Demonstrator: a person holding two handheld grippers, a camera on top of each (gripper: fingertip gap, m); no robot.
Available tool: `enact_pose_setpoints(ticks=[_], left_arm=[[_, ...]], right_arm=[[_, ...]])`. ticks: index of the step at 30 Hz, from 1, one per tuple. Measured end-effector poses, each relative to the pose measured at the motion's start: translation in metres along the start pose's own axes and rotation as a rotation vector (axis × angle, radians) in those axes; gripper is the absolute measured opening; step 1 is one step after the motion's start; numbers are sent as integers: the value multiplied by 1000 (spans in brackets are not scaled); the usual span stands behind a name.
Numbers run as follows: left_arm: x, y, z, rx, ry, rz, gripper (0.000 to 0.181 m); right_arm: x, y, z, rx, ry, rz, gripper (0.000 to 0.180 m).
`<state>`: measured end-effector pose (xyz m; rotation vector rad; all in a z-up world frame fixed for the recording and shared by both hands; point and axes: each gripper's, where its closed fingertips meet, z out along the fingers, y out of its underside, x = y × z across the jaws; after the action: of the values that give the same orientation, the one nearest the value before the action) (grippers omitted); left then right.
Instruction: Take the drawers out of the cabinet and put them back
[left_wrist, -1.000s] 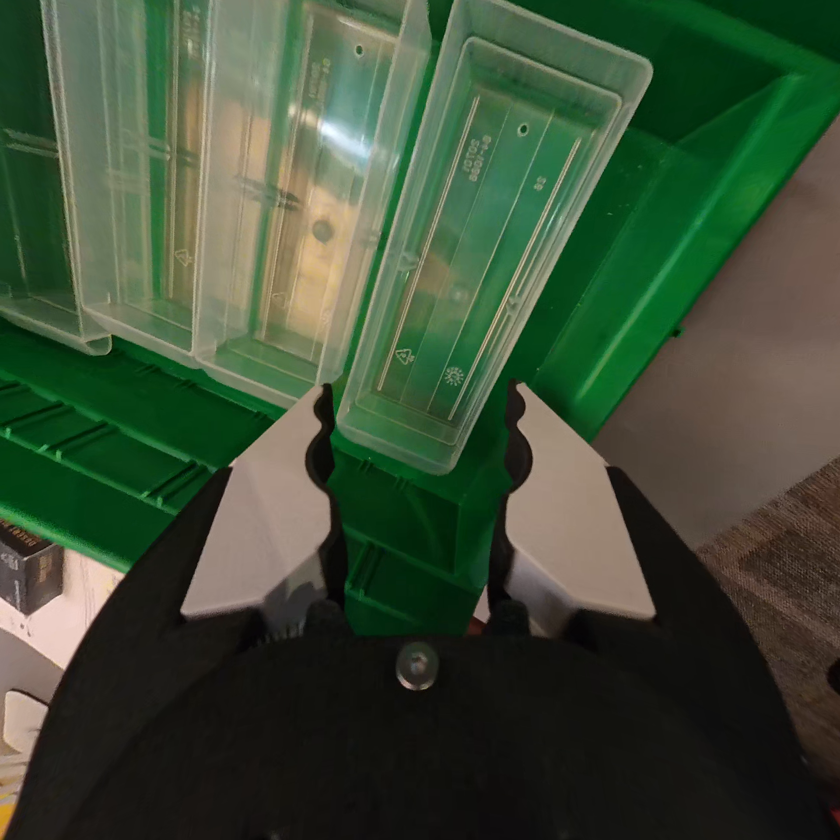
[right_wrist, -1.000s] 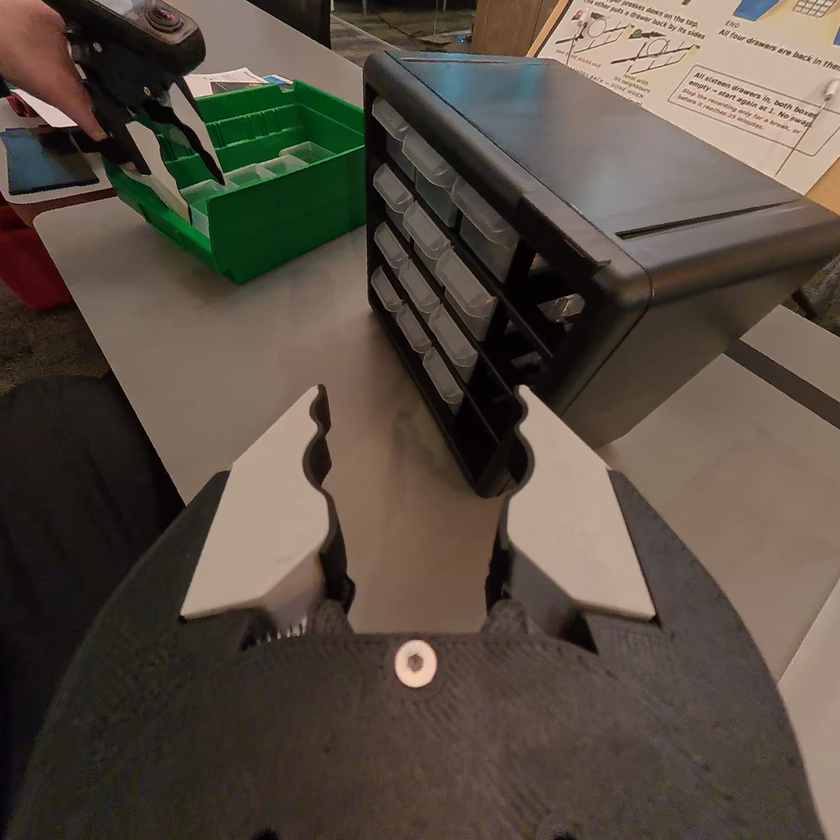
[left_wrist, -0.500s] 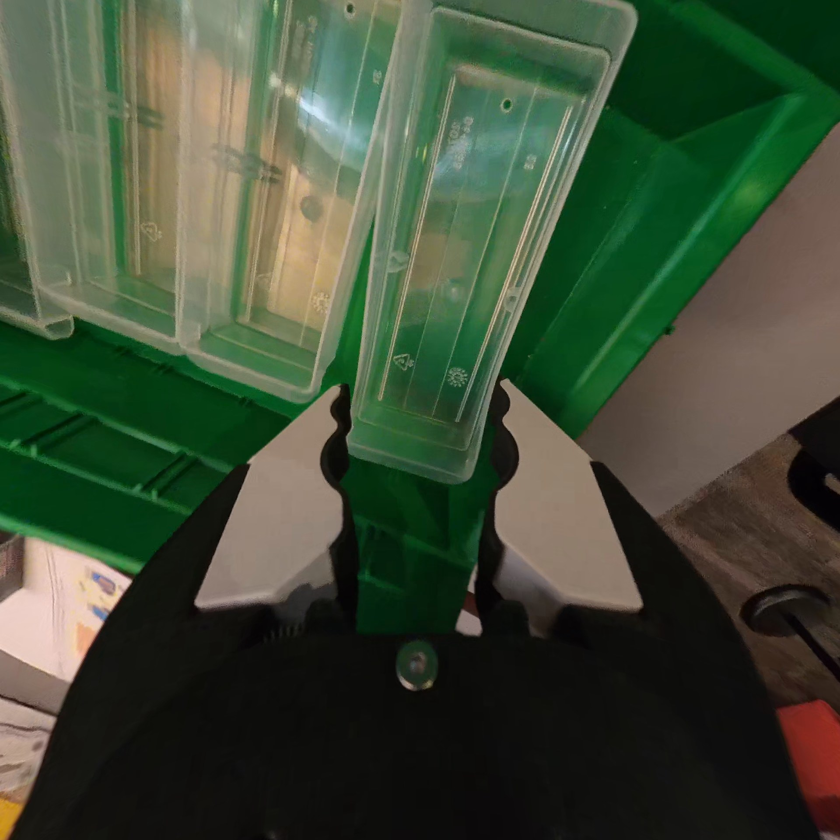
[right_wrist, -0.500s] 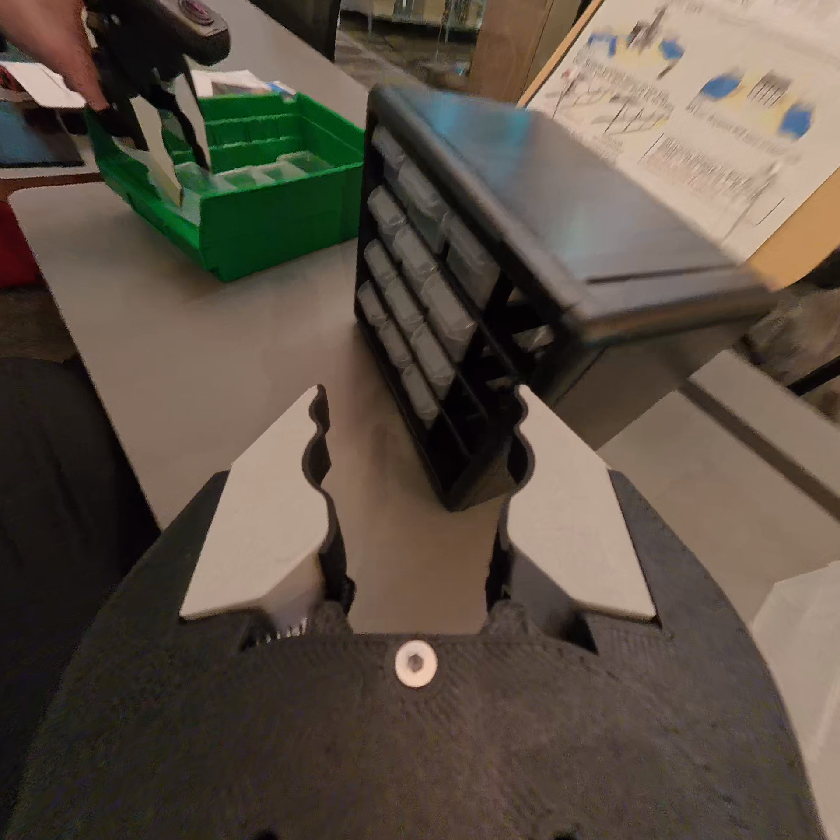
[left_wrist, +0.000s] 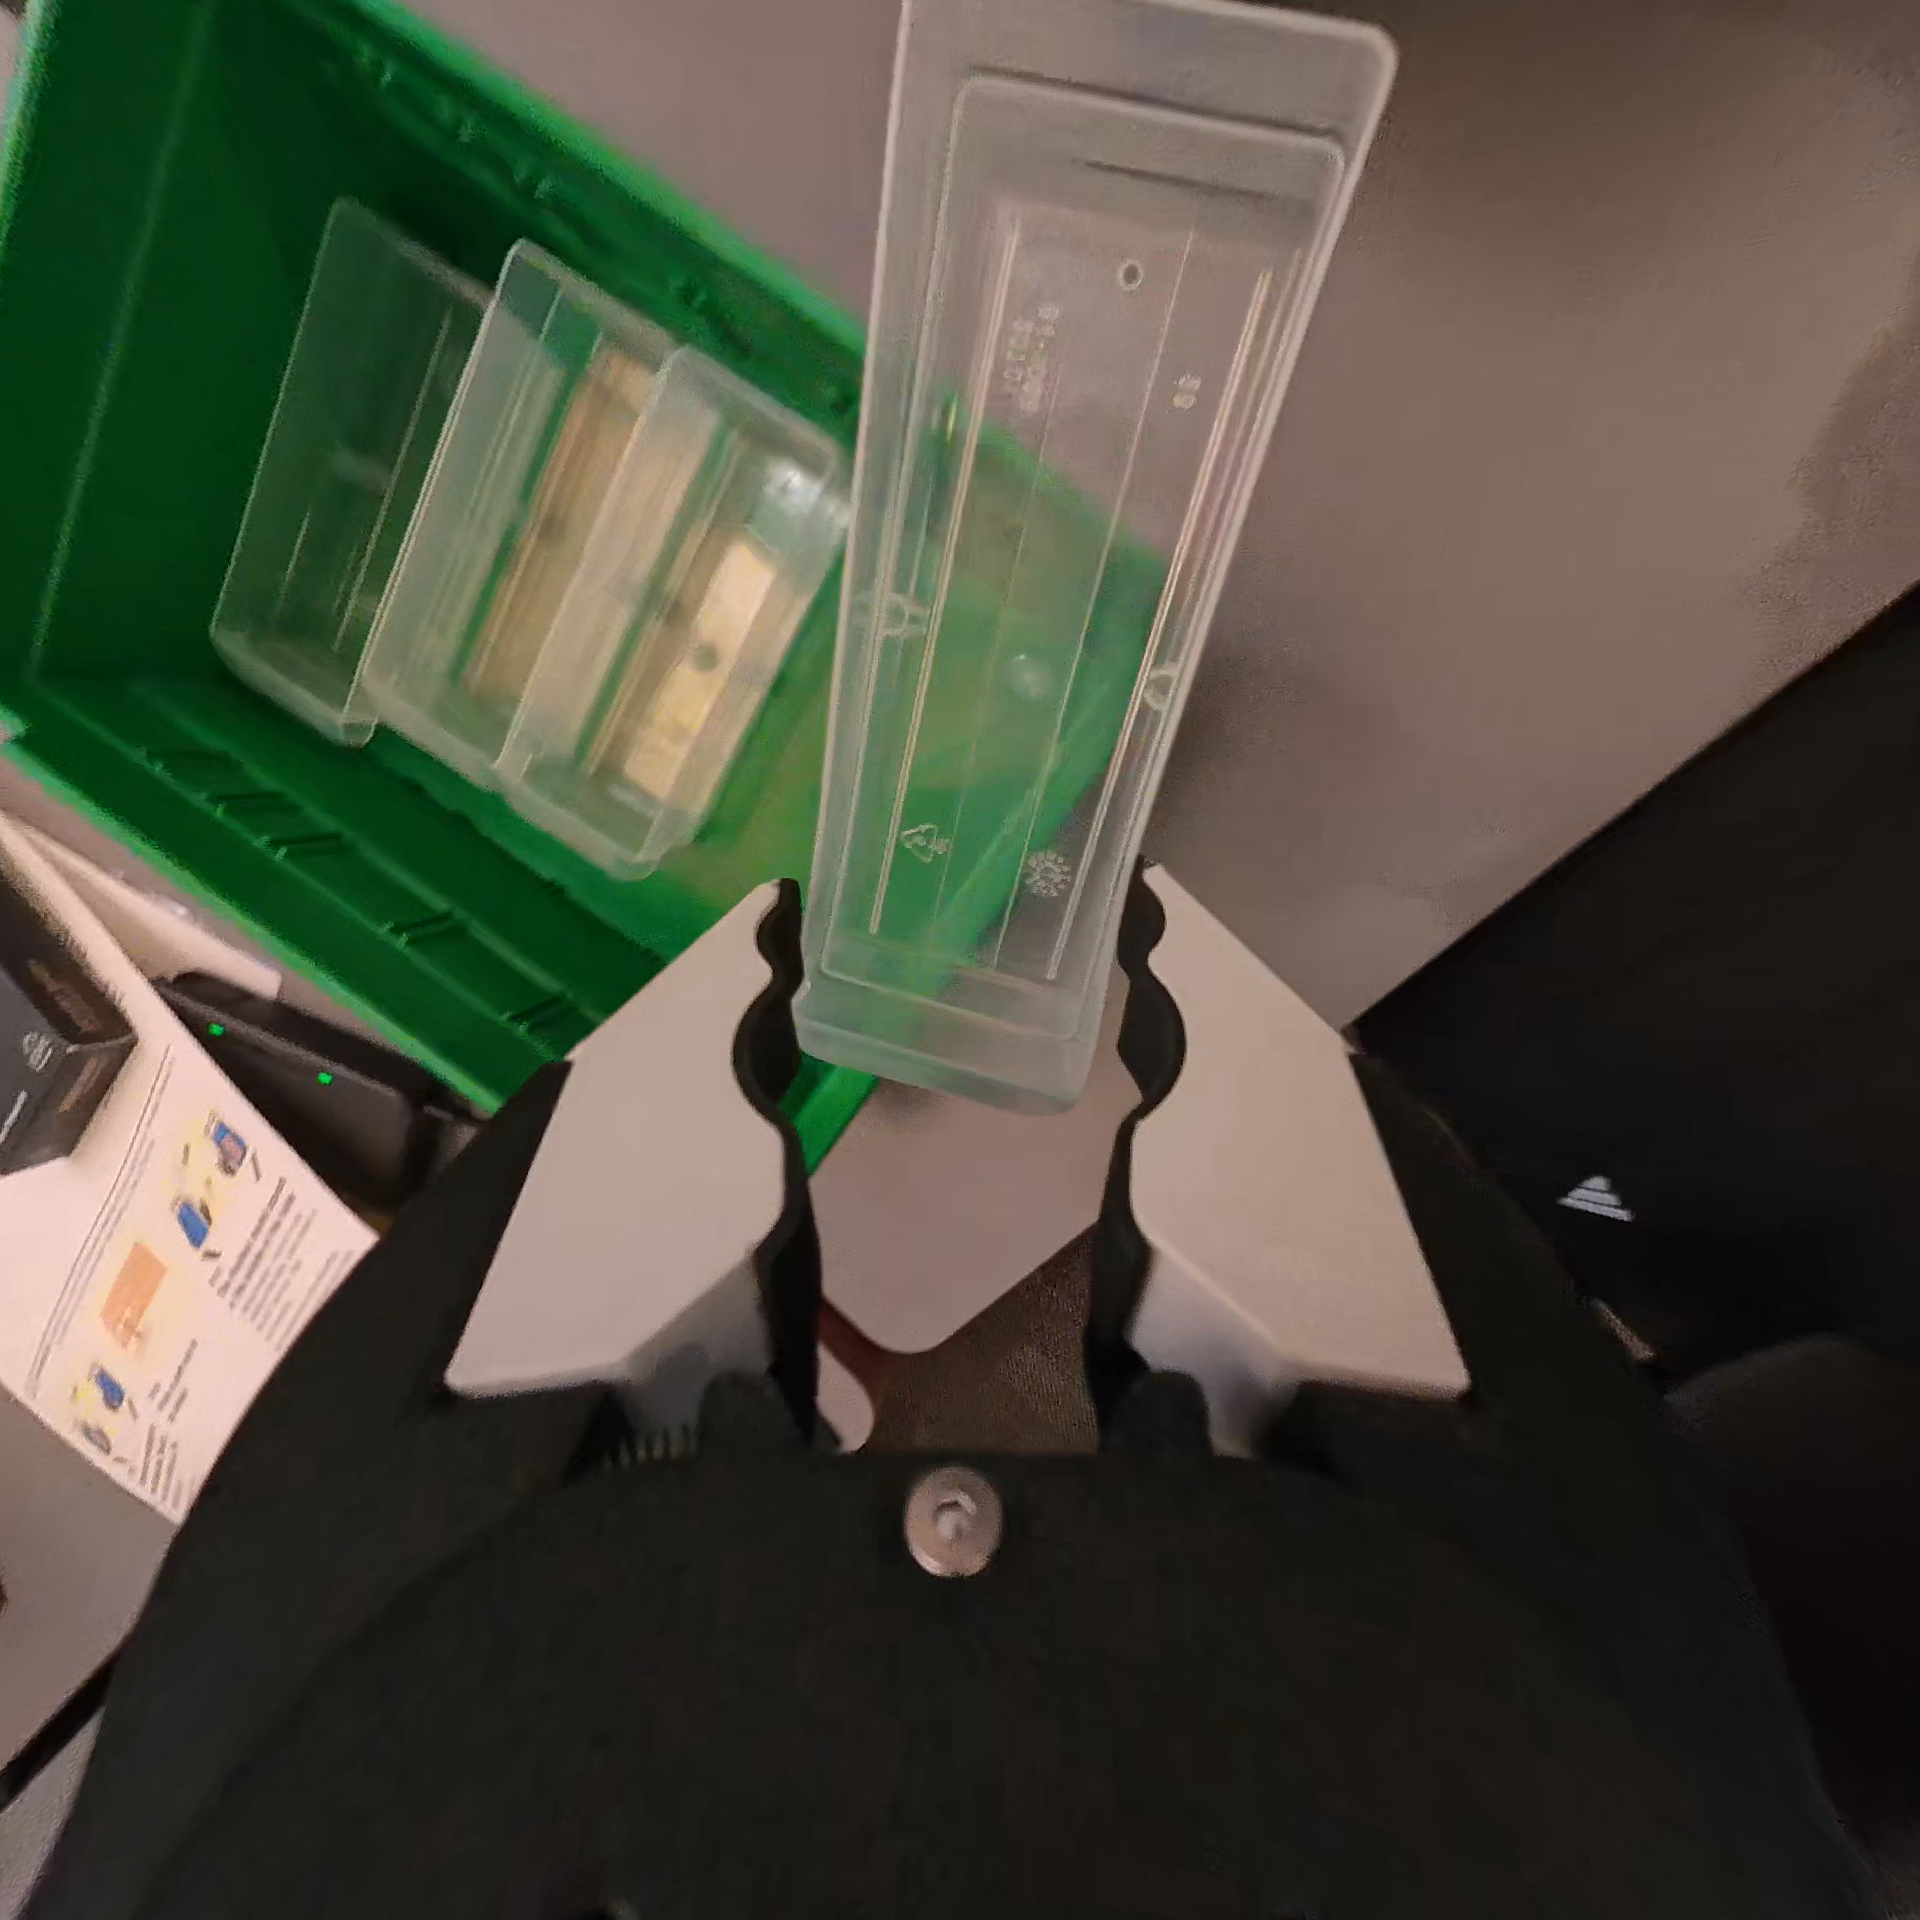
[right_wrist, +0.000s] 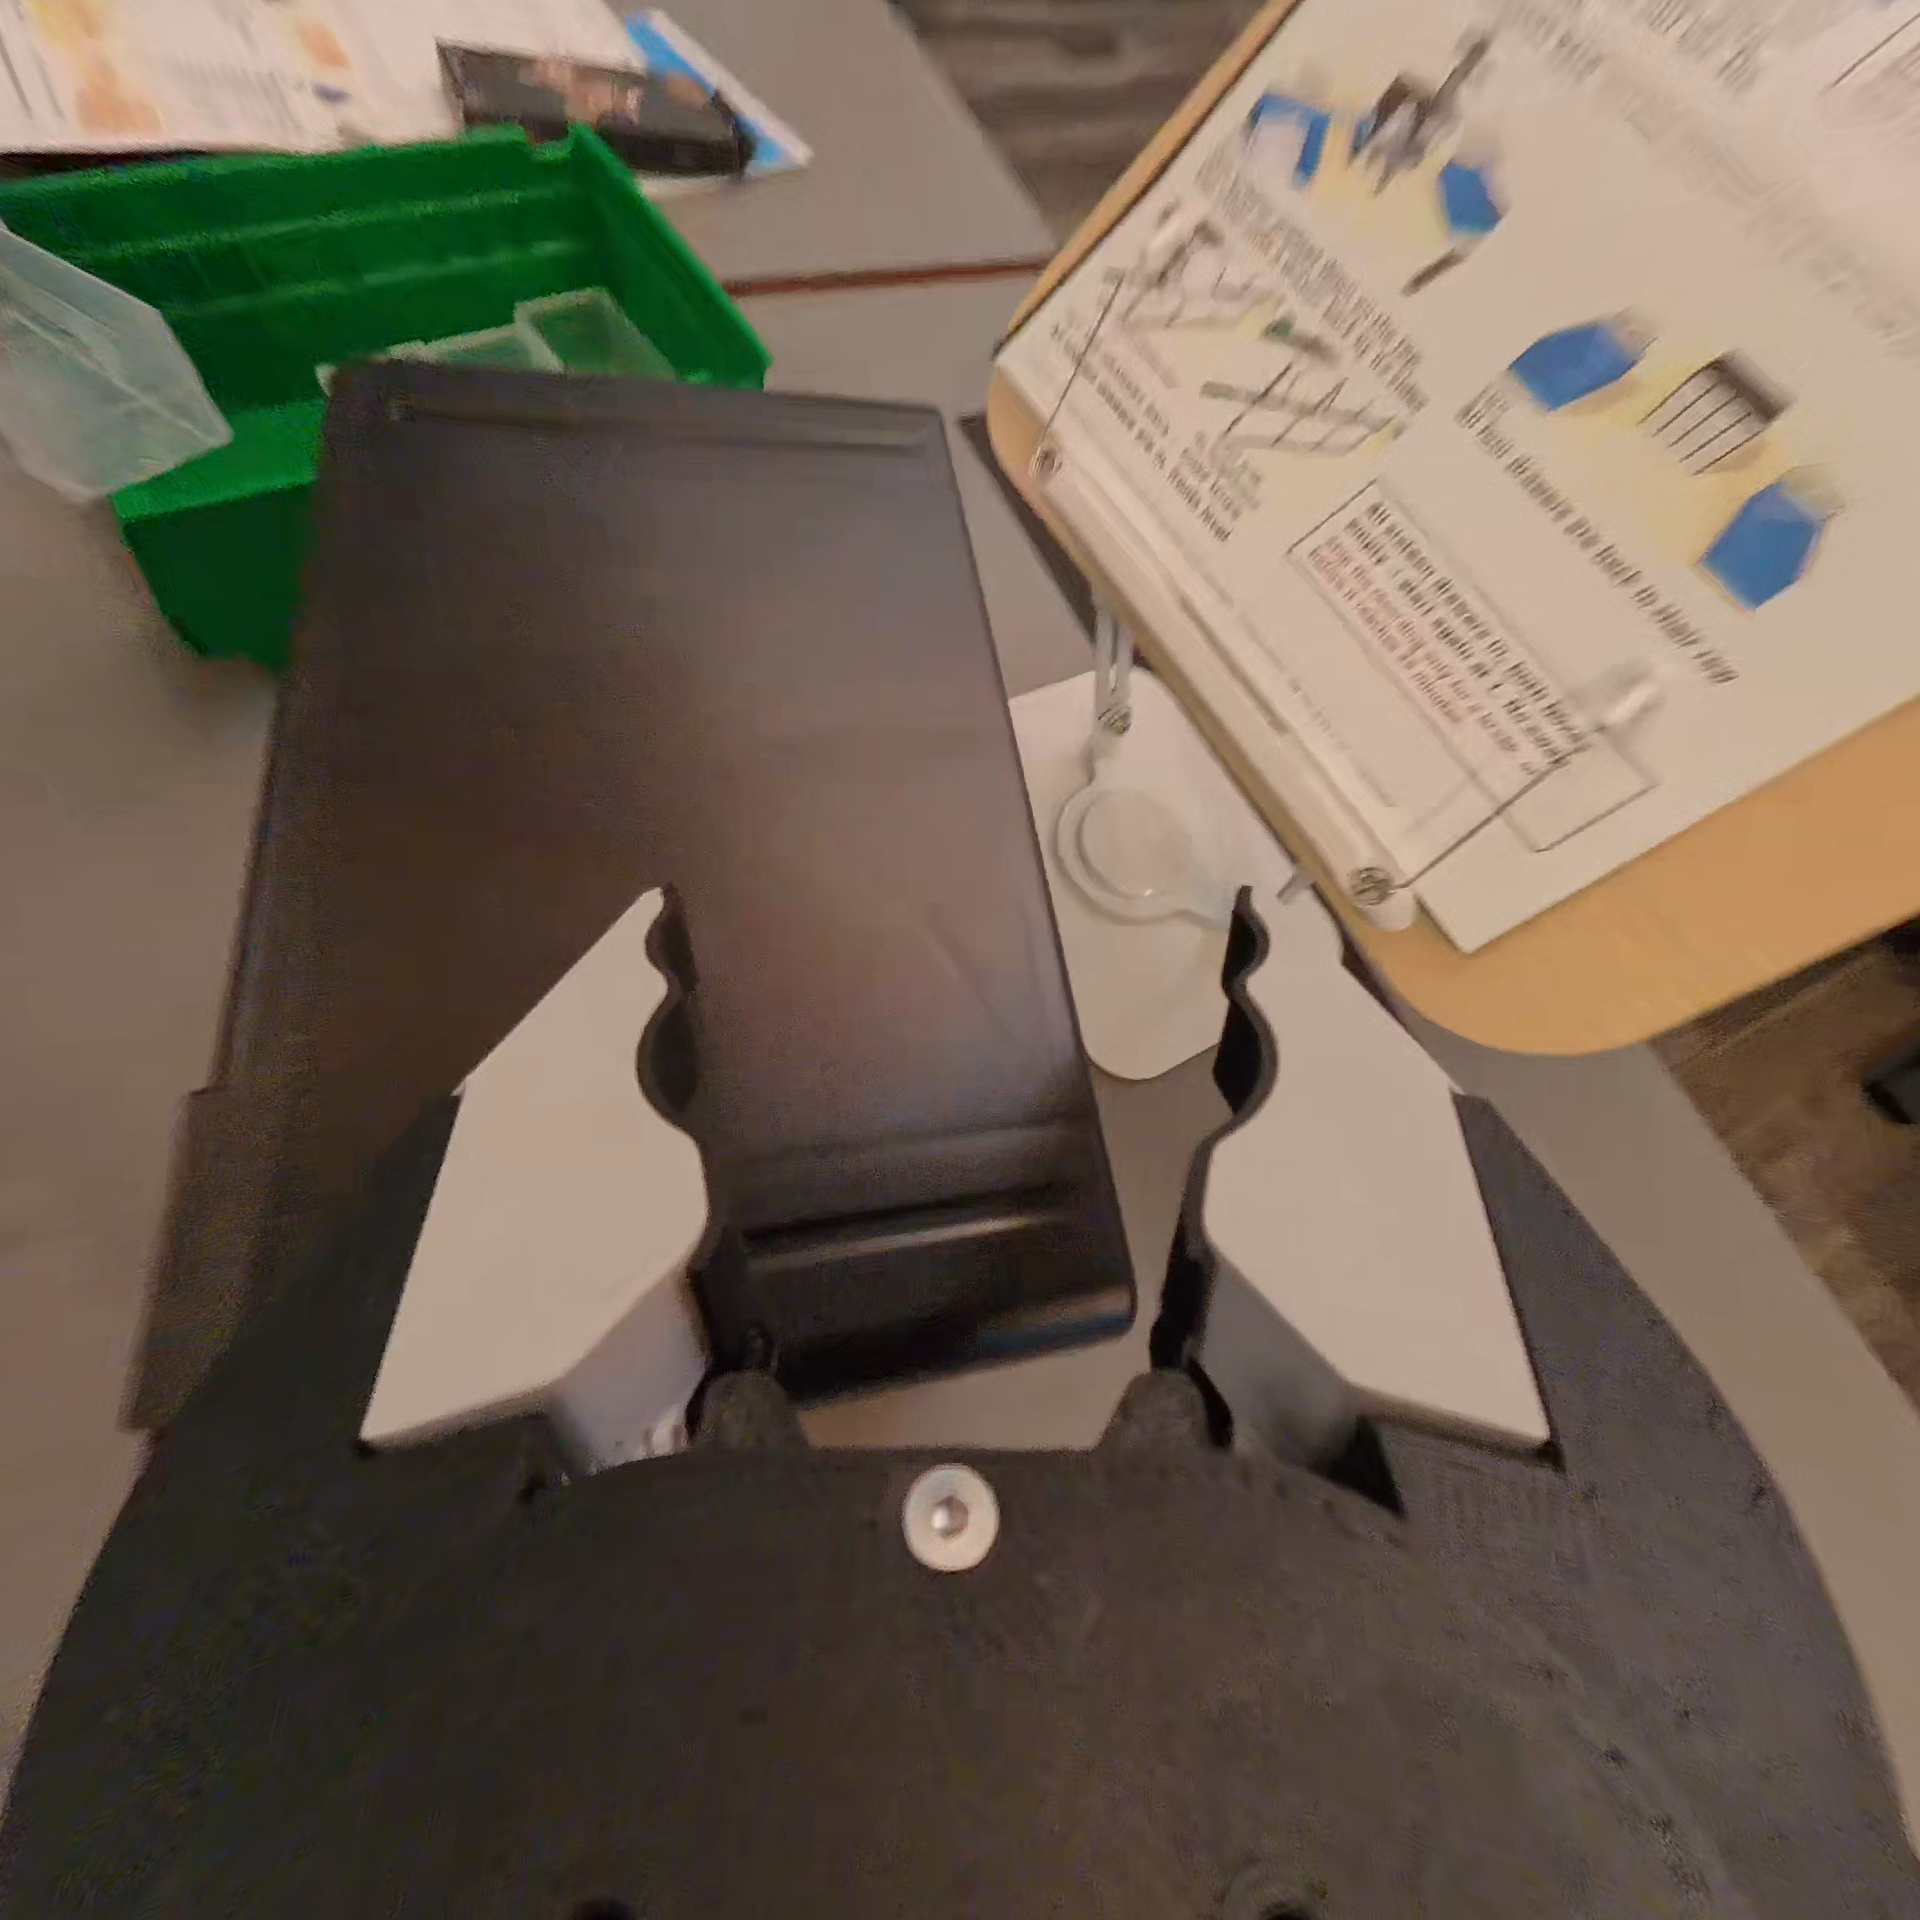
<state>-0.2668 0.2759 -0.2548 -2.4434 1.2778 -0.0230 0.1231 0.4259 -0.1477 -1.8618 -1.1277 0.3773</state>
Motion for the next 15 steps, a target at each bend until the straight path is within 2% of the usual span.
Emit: enact_pose_setpoints(ticks=[2, 6, 7, 11, 15], left_arm=[[21, -15, -3, 24, 2, 23, 60], [70, -42, 2, 65, 87, 61, 60], [80, -47, 4, 66, 102, 72, 60], [110, -66, 11, 87, 166, 77, 60], [128, -90, 12, 151, 171, 69, 59]], right_arm=[[6, 10, 20, -50, -61, 34, 104], [-7, 12, 29, -41, -243, 181, 82], [-9, 12, 29, -32, -258, 205, 87], [-23, 18, 26, -62, -267, 308, 88], [-32, 19, 18, -31, -178, 379, 88]])
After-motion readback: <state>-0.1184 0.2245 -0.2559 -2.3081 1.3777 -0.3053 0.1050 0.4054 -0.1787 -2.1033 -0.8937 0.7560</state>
